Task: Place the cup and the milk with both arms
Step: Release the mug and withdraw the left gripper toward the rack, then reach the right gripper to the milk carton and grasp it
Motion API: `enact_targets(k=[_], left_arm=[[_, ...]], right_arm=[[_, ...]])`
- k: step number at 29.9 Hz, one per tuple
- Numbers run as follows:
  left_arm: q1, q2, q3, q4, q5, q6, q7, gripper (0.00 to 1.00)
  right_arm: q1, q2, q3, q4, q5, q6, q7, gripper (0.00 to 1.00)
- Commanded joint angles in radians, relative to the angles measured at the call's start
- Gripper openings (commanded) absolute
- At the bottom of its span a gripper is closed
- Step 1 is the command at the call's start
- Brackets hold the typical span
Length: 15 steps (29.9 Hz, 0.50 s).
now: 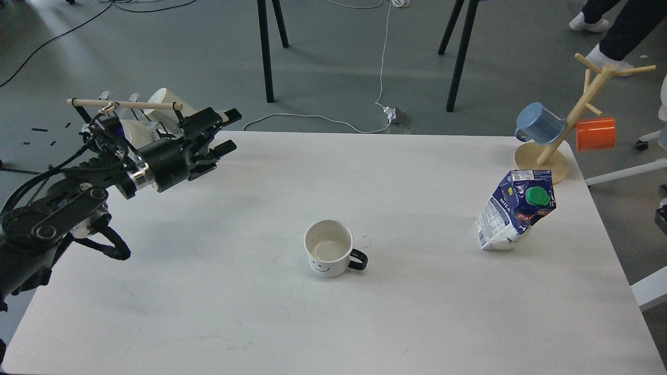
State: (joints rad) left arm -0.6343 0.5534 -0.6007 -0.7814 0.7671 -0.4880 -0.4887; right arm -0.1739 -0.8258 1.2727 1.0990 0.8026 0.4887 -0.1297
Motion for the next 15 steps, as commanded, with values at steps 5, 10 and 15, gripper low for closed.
enact_targets(k=[5,10,15], left_arm=[[0.159,0.054,-0.2,0.004,-0.274,-0.001,0.0,0.96],[0.179,0.076,-0.203,0.004,-0.298,-0.001,0.0,0.96],[0.189,0.076,-0.203,0.004,-0.296,-0.001,0.0,0.96]], right_arm=[[-0.164,0.123,-0.03,0.174,0.032,0.0,-0.004,0.99],[-0.147,0.194,-0.114,0.193,0.02,0.0,-0.001,0.99],[-0.058,0.295,-0.191,0.145,0.001,0.0,0.004,0.99]])
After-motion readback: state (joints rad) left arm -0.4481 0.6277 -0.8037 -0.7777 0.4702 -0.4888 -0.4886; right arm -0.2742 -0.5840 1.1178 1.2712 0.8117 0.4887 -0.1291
